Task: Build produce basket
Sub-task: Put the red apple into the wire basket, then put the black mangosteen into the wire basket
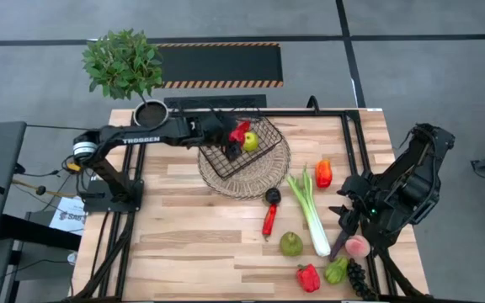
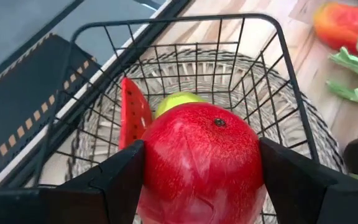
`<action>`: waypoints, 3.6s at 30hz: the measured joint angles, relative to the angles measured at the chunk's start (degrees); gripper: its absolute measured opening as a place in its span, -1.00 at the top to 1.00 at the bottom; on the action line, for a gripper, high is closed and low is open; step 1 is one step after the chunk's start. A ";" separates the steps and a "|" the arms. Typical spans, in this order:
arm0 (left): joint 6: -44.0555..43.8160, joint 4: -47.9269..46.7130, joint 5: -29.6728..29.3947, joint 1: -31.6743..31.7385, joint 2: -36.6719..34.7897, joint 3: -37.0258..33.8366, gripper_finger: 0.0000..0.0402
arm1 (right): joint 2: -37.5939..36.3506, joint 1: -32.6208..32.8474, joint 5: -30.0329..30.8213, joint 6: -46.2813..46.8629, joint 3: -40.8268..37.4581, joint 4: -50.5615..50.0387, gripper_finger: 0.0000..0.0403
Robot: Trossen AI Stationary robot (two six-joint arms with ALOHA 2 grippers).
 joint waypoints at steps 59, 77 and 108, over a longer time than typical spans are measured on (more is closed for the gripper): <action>1.69 7.04 10.90 -17.06 6.91 10.01 -0.78 | 11.21 -13.66 -10.54 10.73 -0.01 -0.02 -0.45; 0.80 23.22 2.77 -20.65 28.46 10.36 -0.78 | 11.26 -1.44 -10.80 22.60 -0.01 0.00 -0.45; -9.68 21.44 3.01 -21.24 33.24 10.39 -0.25 | 11.26 -0.66 -10.45 22.43 -0.01 0.00 -0.45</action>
